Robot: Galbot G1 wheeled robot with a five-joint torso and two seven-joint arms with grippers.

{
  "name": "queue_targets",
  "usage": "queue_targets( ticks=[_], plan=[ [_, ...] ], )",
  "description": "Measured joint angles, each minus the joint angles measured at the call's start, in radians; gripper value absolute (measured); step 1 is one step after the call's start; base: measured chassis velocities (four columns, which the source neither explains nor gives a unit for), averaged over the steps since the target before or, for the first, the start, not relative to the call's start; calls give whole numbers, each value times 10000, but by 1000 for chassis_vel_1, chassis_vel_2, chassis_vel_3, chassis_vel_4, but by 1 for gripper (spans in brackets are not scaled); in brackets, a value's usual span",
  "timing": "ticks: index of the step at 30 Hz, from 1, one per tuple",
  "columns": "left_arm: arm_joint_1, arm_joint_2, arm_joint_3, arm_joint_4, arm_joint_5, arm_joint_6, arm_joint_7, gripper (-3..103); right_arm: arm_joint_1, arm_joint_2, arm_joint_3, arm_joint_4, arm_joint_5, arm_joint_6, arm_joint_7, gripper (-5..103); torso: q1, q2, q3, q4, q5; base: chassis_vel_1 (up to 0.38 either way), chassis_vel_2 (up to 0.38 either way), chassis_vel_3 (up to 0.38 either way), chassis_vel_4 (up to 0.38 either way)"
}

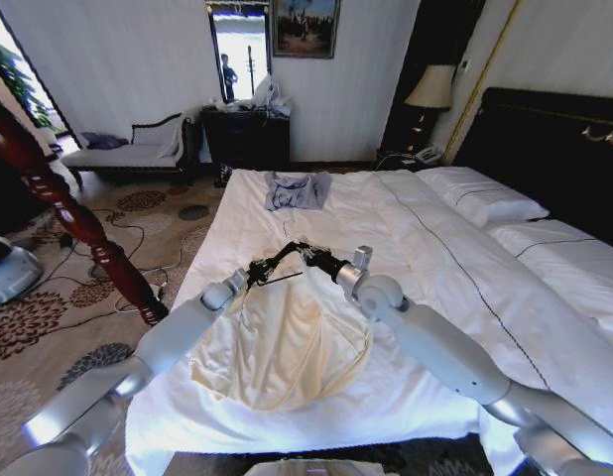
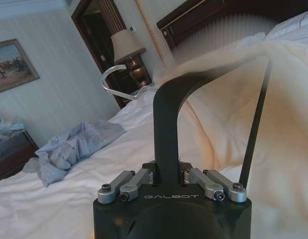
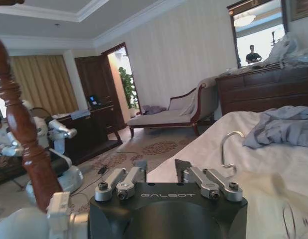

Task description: Pick up the clothes from the bed and hang them on the clothes hanger.

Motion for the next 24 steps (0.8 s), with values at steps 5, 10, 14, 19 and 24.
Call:
queue_targets(
  ticks=[5,10,14,19,24],
  plan=[
    [163,52,-128,-110,13,6,-101,20,-49,-57,-195,201,-143,34,-142,51,1,0,0,1,-2,0,0,0,0],
    [450,328,-379,-378,88,14,-241,20,-94,-81,-222,423,-900,142,-184,73,0,0,0,6,0,0,0,0,0],
    [530,488,-407,-540,179,23,-276,20,-89,-317,-2,450,-1296,208,-149,84,0,0,0,3,1,0,0,0,0],
    [554,597,-328,-601,349,-6,-266,20,173,-1227,132,576,-1901,238,-835,97,0,0,0,4,1,0,0,0,0],
    [508,616,-260,-603,509,-82,-243,20,198,-2241,582,550,-2625,327,-1536,100,0,0,-1,-3,2,0,0,0,0]
  ],
)
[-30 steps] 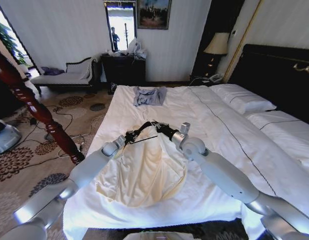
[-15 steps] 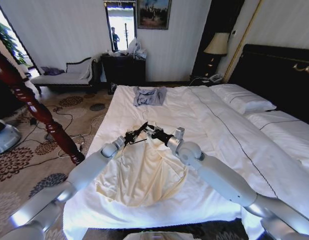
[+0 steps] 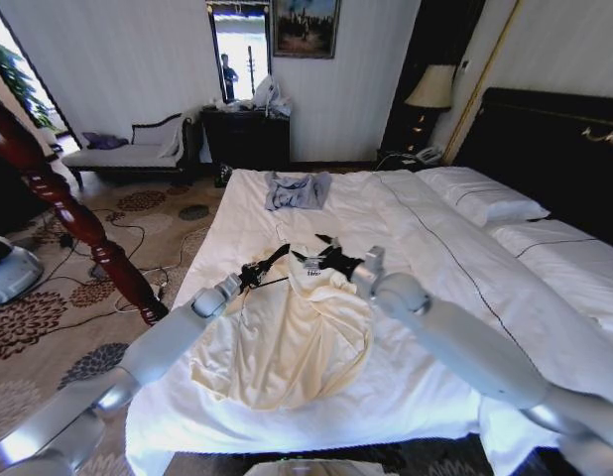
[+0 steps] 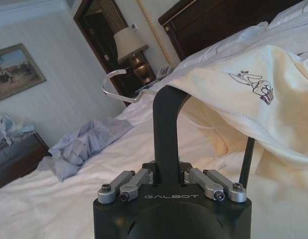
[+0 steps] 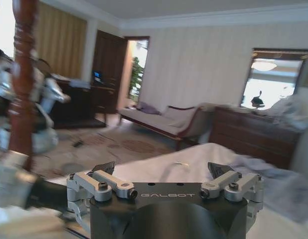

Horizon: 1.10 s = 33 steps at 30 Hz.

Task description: Pick up the clothes from the bed and hang them on the clothes hanger.

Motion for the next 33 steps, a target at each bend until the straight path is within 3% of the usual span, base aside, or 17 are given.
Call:
queue_targets(
  ticks=[5,11,21,33],
  plan=[
    [-57,-23,85,39,240,-129,43,20,-17,-372,267,-791,-850,-183,39,100,0,0,1,8,0,0,0,0,0],
    [-204,-53,302,-8,629,-252,95,20,483,-211,-344,-2512,-2010,-188,-618,100,1,-1,2,4,3,0,0,0,0],
    [-251,-36,481,-152,880,-341,173,20,1364,344,-1615,-3708,-2361,-238,-1151,100,2,-1,3,7,-2,0,0,0,0],
    [-174,16,482,-390,894,-381,201,20,1760,852,-2265,-4374,-2617,-278,-1260,100,2,-1,1,6,-3,0,0,0,0]
  ],
)
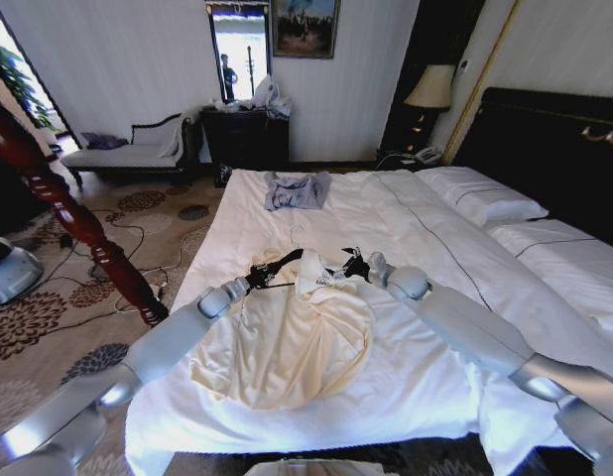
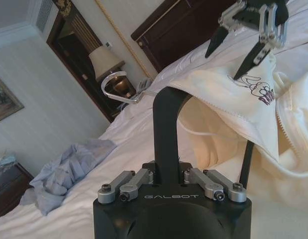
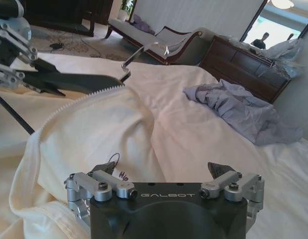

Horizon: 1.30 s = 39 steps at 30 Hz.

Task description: Pick up the clothes from the bed and hang them on the clothes hanger.

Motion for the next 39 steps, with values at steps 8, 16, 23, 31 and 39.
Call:
queue_targets(
  ticks=[8,16,23,31,39],
  plan=[
    [34,40,30,-180,-8,-1,2,20,221,122,-371,-266,-272,10,-51,95,-1,0,0,0,1,0,0,0,0],
    [82,134,93,-317,-7,4,1,20,306,100,-605,-336,-453,28,21,62,-1,0,0,0,0,0,0,0,0],
    [57,198,261,-395,-13,42,-84,20,265,136,-610,-354,-504,73,111,41,-1,0,0,0,2,0,0,0,0],
    [28,152,372,-475,-15,192,-228,20,193,154,-627,-363,-730,137,250,27,-2,0,0,-1,2,0,0,0,0],
    [70,243,398,-723,-209,401,-687,18,6,138,-500,-298,-847,344,457,27,-1,0,0,-2,1,0,0,0,0]
  ],
)
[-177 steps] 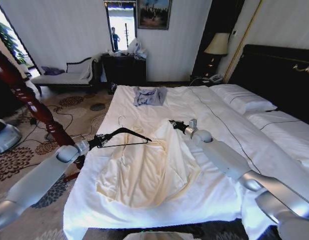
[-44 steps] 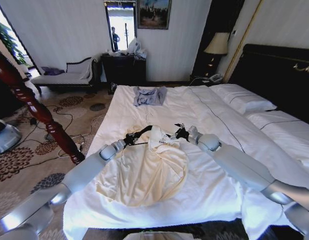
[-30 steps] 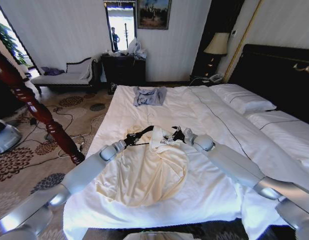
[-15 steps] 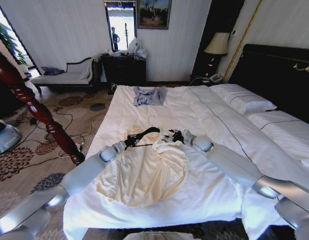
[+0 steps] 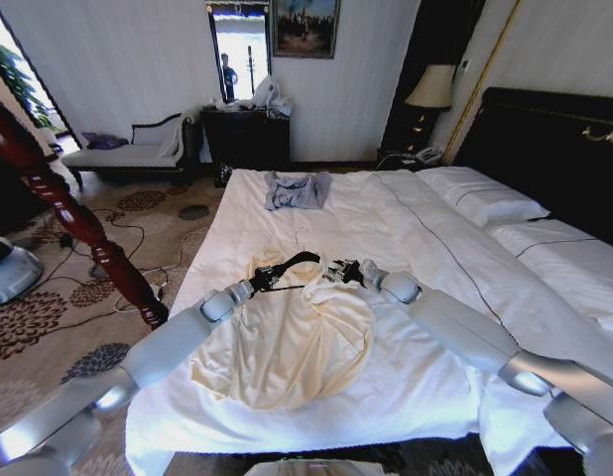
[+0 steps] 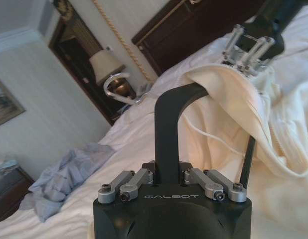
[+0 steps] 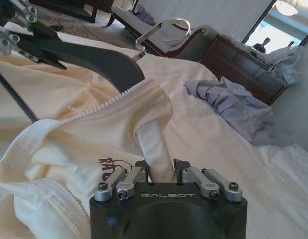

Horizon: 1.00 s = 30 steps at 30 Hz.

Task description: Pick up the clothes from the bed and hang them on the clothes hanger.

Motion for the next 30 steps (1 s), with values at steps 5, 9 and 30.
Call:
queue_targets(
  ticks=[5,9,30],
  plan=[
    [228,366,-160,-472,-206,196,-444,35,-86,-83,227,47,-2,68,190,25,0,0,0,2,0,0,0,0,0],
    [503,645,-255,-959,-342,343,-775,51,-260,-225,427,173,-44,112,241,23,-1,1,0,4,0,0,0,0,0],
    [4409,2575,-4401,-3245,-2458,1419,-1994,100,-1148,-265,1163,509,-2291,1328,1930,19,-2,1,-1,3,1,0,0,0,0]
  ],
)
